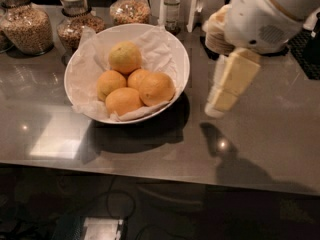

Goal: Pick orange from white bowl

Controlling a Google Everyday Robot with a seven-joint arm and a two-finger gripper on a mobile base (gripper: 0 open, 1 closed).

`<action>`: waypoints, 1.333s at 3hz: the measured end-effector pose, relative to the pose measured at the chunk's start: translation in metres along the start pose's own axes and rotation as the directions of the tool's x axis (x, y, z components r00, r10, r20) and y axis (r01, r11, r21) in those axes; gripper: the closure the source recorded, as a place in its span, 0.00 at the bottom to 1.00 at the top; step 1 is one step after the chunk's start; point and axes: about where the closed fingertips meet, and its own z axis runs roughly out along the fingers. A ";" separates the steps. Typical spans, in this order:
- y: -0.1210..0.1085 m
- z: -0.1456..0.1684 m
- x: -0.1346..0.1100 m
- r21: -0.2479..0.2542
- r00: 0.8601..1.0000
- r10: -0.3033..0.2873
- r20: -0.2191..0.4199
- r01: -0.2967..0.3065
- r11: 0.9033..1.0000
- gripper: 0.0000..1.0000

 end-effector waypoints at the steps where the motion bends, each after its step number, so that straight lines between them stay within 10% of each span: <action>1: -0.017 0.017 -0.091 0.025 0.992 -0.115 0.042 0.114 0.993 0.00; 4: -0.048 0.055 -0.105 0.057 0.993 -0.005 0.122 -0.002 0.998 0.00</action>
Offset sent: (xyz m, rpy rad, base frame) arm 0.0158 0.0673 0.0215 0.0167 -0.0543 0.0728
